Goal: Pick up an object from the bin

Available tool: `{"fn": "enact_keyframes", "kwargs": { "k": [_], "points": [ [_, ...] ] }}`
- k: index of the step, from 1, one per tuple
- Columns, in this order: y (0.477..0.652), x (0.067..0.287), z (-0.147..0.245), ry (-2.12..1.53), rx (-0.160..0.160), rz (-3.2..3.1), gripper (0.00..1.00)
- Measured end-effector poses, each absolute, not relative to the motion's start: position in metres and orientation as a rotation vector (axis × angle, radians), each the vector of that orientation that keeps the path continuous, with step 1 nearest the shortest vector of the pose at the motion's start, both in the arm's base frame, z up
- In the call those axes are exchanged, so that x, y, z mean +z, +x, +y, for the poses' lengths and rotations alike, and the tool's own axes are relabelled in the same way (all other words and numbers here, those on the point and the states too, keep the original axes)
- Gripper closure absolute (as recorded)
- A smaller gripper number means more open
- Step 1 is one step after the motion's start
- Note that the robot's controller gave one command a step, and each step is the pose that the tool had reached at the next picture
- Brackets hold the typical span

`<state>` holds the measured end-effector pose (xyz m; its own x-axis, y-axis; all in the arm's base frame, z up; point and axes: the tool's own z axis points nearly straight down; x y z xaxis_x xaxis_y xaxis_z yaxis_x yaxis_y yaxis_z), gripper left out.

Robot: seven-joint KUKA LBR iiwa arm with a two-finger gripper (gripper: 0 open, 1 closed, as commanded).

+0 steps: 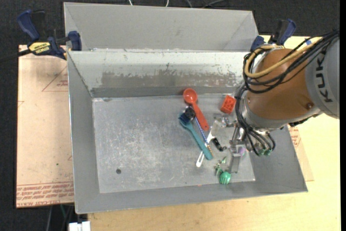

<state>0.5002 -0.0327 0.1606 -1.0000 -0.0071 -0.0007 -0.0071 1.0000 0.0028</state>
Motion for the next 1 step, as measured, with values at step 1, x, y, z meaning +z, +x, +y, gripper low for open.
{"fn": "enact_keyframes", "kwargs": {
  "k": [1],
  "points": [
    [0.5044, 0.1472, -0.0390, 0.176, 0.005, 3.138, 0.00]
  ]
}}
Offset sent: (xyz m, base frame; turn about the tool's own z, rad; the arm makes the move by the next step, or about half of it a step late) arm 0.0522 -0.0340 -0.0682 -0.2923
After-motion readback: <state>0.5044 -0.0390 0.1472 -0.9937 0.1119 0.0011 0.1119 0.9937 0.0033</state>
